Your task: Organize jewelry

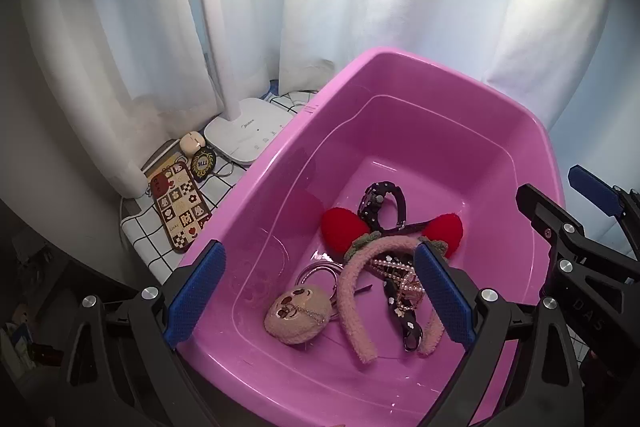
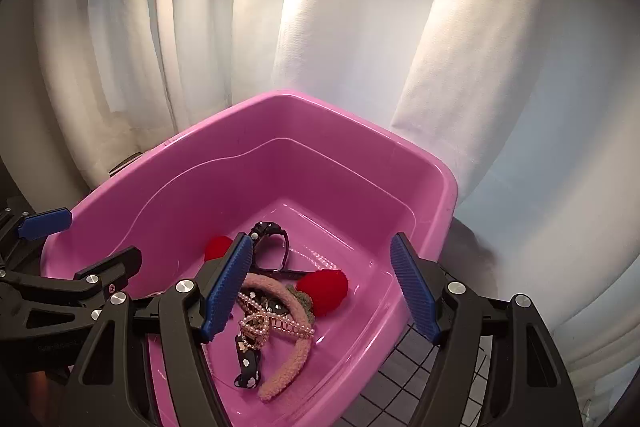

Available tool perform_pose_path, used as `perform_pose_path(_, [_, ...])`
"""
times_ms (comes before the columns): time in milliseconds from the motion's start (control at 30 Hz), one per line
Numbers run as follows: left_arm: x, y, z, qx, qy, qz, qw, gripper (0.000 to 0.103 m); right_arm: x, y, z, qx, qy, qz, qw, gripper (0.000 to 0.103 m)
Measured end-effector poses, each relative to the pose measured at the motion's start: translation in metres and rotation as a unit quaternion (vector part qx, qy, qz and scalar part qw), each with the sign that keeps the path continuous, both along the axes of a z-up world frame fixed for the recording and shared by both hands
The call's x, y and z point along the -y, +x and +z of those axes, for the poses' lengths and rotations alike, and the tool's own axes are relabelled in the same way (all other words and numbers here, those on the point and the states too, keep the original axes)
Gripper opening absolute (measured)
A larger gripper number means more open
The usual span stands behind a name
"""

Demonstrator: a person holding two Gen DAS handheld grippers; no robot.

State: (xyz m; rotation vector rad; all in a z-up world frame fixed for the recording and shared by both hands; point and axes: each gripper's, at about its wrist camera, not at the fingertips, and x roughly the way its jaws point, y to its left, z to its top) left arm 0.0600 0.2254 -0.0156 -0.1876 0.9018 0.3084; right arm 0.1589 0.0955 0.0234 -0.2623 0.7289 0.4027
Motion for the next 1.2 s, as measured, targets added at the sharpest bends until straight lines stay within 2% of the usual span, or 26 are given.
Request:
perform_pose_path(300, [-0.003,-0.006,0.006,0.001,-0.017,0.012,0.9998,0.094,0.013,-0.023,0.01,0.005,0.012,-0.013,1.0,0.069])
perform_pose_path(1200, [0.007,-0.016,0.018,0.009,-0.004,0.01,0.9999,0.094,0.031,-0.046,0.021,0.013,0.029,-0.015,0.999,0.069])
